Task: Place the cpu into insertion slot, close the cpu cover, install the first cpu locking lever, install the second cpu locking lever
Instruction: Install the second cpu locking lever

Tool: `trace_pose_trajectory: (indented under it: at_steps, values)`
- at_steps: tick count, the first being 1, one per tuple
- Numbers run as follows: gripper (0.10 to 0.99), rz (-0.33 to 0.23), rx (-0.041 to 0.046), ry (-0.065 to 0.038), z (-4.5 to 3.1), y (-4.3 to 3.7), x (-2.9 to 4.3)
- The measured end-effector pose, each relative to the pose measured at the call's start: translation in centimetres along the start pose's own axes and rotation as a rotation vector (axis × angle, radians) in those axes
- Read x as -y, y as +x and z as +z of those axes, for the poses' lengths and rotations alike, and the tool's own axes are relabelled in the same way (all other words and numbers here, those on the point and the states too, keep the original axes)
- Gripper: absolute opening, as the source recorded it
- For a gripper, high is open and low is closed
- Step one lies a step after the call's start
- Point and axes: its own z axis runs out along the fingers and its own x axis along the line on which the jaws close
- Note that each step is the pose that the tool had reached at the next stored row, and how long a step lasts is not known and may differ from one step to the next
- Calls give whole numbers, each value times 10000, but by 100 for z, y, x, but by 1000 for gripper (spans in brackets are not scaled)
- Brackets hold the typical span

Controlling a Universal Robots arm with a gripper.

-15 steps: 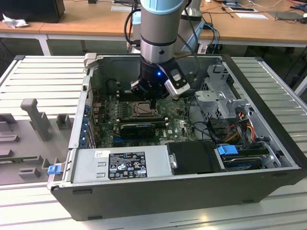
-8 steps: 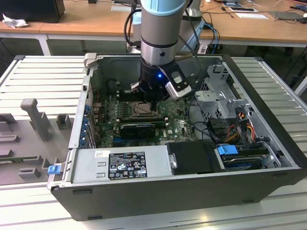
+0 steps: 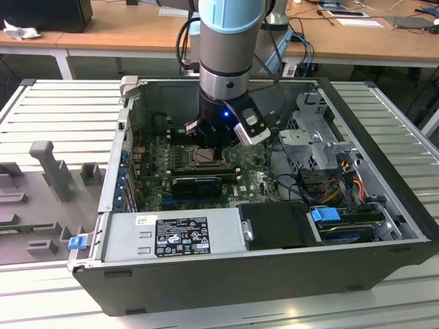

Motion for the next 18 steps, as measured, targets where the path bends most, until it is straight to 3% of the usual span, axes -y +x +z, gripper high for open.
trace_pose_trajectory:
  at_steps: [2, 5, 12, 18]
  values:
    - [106, -54, -4, -56, 27, 163, -5]
    - [106, -91, -8, -67, 43, 258, -9]
    - [106, -123, -13, -69, 166, 310, 5]
    - [106, -131, -14, -70, 325, 334, 24]
